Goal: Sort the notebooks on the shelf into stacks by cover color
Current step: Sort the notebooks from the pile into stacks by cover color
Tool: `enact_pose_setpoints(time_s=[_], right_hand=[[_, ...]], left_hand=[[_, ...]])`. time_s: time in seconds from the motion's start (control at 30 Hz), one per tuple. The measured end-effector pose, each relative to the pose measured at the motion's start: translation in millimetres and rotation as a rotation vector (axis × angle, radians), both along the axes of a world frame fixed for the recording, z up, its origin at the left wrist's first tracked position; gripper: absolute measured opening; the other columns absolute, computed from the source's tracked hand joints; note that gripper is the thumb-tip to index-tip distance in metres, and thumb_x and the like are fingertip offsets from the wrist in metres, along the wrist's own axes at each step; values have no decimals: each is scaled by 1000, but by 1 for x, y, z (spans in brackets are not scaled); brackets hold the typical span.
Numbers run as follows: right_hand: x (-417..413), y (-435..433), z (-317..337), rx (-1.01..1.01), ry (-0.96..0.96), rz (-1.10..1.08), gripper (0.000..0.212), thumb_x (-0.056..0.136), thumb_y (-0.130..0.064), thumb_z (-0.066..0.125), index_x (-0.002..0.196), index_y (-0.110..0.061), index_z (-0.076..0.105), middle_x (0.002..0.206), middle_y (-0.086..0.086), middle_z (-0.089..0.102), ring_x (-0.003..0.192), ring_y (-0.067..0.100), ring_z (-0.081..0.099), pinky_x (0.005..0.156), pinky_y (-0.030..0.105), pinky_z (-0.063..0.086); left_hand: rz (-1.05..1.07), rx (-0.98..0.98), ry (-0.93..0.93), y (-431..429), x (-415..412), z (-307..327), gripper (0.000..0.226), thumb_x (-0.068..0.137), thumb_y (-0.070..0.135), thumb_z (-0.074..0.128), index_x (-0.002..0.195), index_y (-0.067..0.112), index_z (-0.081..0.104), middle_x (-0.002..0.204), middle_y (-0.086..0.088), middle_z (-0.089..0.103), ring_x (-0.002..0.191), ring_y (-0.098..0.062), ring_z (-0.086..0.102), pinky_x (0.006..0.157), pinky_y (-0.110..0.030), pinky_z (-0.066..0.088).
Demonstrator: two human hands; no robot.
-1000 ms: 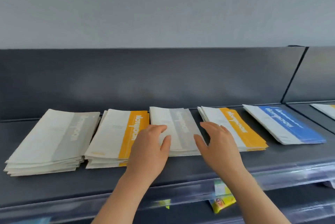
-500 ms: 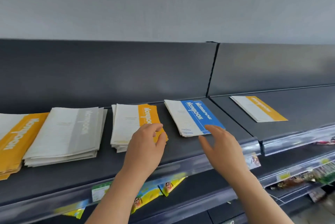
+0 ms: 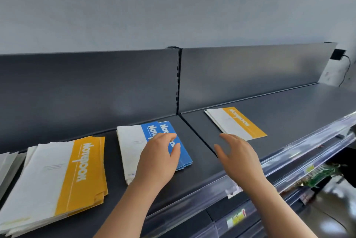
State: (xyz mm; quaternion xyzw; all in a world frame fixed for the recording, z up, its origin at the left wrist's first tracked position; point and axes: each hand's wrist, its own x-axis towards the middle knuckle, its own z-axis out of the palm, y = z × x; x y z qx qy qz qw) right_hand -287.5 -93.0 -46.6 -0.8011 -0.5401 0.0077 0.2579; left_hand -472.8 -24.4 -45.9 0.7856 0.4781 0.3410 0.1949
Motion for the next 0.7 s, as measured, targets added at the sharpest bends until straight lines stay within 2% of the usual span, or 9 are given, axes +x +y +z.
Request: enact_pose_setpoints(time_s=[0.07,0.2,0.33,0.43,0.5,0.53,0.57,0.63,0.7], right_hand=[[24,9,-1,-31,-16,-41,41,95,-34,49,132,-17,52,137,-3,52,127,16,46,106,29,34],[76,27,-9,-84,-15,-109,27,95,-22,48,111,-5,61,122,6,60,108,28,56,86,35,45],[128,42,-20,-148,-61,-95,27,97,-23,44,111,-9,62,124,4,58,111,28,55,93,35,44],[154,53,-26,-197,-81,-10,22,96,-22,39,90,-14,59,105,-1,59,98,27,56,84,34,44],[165,58,-28,-205,-88,72,23,96,-25,40,89,-16,60,101,-7,60,96,25,55,74,32,43],[169,58,-29,-199,-91,136,24,96,-27,42,93,-18,63,105,-9,62,100,24,55,78,31,44],[171,58,-29,-191,-89,208,24,96,-28,43,101,-20,66,113,-11,62,105,22,55,88,29,43],[176,55,-27,-177,-52,323,27,97,-27,46,113,-23,66,126,-14,59,116,15,53,106,21,29],[182,54,-27,-145,-3,405,27,96,-26,48,117,-26,66,128,-16,58,118,8,52,110,15,18]], left_hand=[[-31,-17,11,10,23,1,34,96,30,50,128,21,57,125,8,57,114,-9,52,95,-27,43],[-89,-71,34,27,70,0,36,95,29,50,129,19,56,124,6,56,110,-10,53,95,-25,42],[-124,-189,43,34,115,-7,37,96,26,49,132,19,53,125,3,57,109,-10,55,90,-21,43],[-146,-307,56,37,146,-11,40,97,25,49,136,17,49,127,1,57,111,-11,56,88,-17,41],[-109,-385,38,41,164,-15,19,96,23,49,114,28,54,107,6,59,100,-12,57,86,-22,44],[-80,-407,11,42,173,-15,14,96,22,50,92,35,46,89,11,53,88,-12,55,82,-24,45],[-46,-420,-11,44,181,-16,28,95,21,51,78,35,33,77,15,45,76,-8,52,74,-22,45],[35,-457,-76,47,193,-15,33,92,20,56,73,27,29,69,15,45,58,-1,44,53,-15,40],[115,-495,-129,50,202,-17,25,86,19,62,72,16,42,72,6,58,55,-7,49,44,-16,33]])
